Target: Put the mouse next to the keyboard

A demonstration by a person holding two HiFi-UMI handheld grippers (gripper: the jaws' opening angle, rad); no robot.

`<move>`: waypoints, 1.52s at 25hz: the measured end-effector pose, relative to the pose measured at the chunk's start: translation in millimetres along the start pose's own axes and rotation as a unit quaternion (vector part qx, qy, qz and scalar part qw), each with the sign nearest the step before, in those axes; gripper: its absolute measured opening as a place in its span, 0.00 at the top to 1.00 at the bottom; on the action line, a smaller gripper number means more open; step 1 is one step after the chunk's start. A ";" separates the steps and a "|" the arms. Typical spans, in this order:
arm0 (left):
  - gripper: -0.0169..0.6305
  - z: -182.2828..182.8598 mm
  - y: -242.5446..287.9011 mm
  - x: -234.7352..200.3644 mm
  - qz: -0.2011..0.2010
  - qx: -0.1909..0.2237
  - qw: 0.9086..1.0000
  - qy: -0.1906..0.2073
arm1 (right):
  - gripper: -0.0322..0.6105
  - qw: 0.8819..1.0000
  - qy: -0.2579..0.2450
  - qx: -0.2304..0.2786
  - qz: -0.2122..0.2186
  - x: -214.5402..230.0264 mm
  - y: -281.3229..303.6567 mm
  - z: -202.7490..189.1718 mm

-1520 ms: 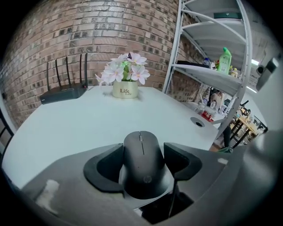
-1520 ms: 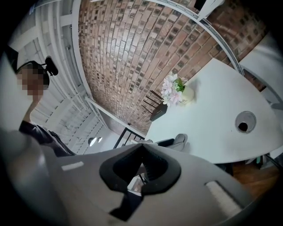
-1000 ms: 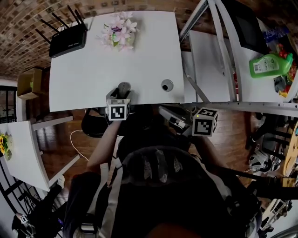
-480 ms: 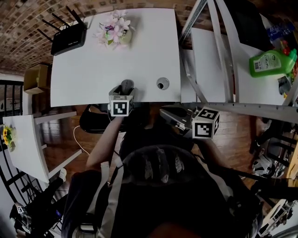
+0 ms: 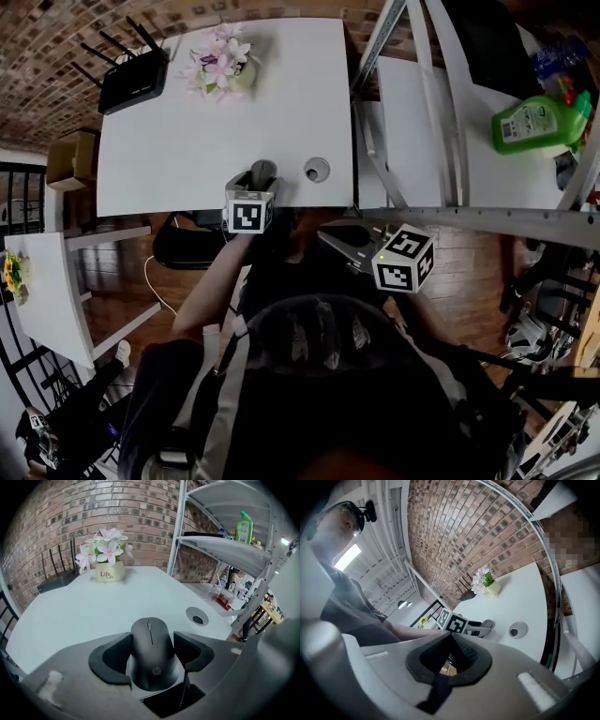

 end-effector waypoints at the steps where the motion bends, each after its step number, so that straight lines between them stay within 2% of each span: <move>1: 0.52 -0.5 1.9 3.8 -0.004 0.000 1.000 -0.001 | 0.94 1.000 0.001 0.003 -0.001 0.3 -2.3 0.4; 11: 0.51 5.9 11.5 31.5 -0.028 0.001 0.999 0.021 | 0.95 1.000 0.000 0.009 -0.012 -0.9 -18.3 -2.2; 19: 0.51 6.1 14.2 52.1 -0.049 0.002 0.999 0.024 | 0.95 1.000 -0.001 0.013 -0.010 -2.7 -29.4 -4.4; 24: 0.51 8.7 16.4 57.4 -0.051 -0.003 0.998 0.031 | 0.95 1.000 0.008 0.025 -0.016 0.6 -36.3 -8.9; 29: 0.51 14.9 20.8 65.0 -0.070 -0.003 0.997 0.037 | 0.95 0.999 0.014 0.035 -0.025 0.3 -40.9 -12.9; 38: 0.51 17.9 27.8 66.1 -0.081 -0.010 0.995 0.060 | 0.95 0.999 0.017 0.033 -0.034 -2.9 -36.1 -15.6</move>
Point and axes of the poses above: the fingertips, and each gripper's own axes: y forward along the fingers, x to its right, z out of its top, the point moved 10 cm from there along -y, backward along the fingers, and after that the axes turned 11 degrees about x, right-handed, at the moved point
